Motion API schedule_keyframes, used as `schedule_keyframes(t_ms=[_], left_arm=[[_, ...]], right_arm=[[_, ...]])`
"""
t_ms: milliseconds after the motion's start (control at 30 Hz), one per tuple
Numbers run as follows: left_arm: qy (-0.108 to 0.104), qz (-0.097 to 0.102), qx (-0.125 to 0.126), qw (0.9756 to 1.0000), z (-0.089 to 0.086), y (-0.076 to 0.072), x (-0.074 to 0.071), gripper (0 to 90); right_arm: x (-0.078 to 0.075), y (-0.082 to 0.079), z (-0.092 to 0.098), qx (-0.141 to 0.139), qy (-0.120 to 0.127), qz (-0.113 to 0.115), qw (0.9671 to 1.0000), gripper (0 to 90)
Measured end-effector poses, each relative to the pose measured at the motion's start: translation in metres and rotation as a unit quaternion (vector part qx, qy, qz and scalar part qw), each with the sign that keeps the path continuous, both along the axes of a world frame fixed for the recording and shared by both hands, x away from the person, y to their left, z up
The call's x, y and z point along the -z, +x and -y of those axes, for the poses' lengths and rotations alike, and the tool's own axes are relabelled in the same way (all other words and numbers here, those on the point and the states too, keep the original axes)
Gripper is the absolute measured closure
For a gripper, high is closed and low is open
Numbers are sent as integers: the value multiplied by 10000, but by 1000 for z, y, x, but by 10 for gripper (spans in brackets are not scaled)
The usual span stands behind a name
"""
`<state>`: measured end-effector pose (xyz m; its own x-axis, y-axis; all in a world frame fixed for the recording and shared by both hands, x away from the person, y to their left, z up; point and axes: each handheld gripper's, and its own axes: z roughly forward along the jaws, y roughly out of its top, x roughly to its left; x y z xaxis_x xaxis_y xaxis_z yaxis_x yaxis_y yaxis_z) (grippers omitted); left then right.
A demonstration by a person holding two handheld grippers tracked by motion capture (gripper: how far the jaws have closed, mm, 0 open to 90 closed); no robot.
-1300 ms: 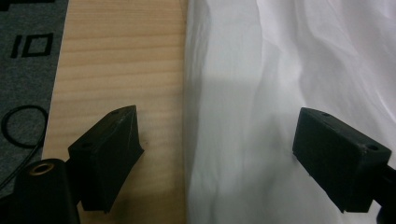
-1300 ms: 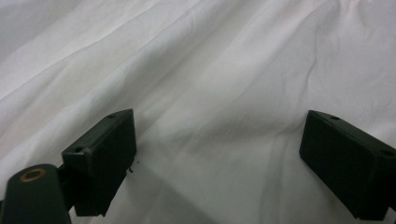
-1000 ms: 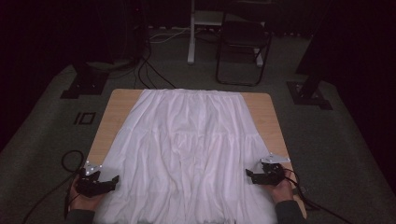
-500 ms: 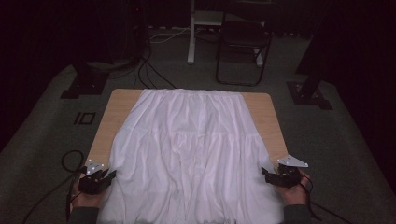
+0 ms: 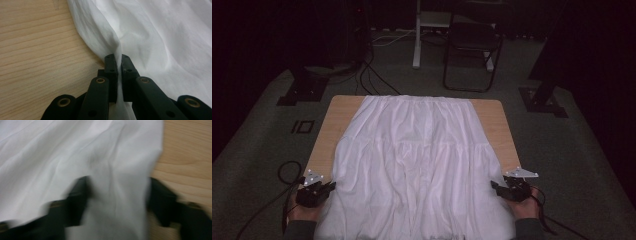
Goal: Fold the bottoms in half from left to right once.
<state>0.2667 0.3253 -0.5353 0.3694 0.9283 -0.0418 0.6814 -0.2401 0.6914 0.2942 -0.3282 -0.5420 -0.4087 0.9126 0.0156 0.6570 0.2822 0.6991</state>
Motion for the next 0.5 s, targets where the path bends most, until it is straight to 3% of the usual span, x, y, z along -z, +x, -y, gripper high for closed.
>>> schedule_keyframes(t_ms=[33, 100, 233, 367, 433, 500], left_arm=[[-79, 17, 17, 10000, -2, 0, -1, 866], [-232, 130, 12, 9996, -8, 1, -5, 867], [-212, 392, -185, 9988, -22, 4, -17, 870], [49, 517, -463, 9976, -41, 10, -25, 872], [62, 627, -659, 9958, -55, 12, -27, 873], [-66, 787, -942, 9924, -71, 14, -29, 876]], right_arm=[[0, 0, 0, 0, 0, 0, 10000, 579], [-2, 1, 12, 206, 37, -44, 9998, 815], [-2, 2, 23, 449, 1, -63, 9990, 864], [-1, 2, 39, 706, 79, -18, 9975, 867], [0, 2, 40, 713, 101, -18, 9974, 867], [0, 1, 41, 703, 120, -8, 9975, 865]])
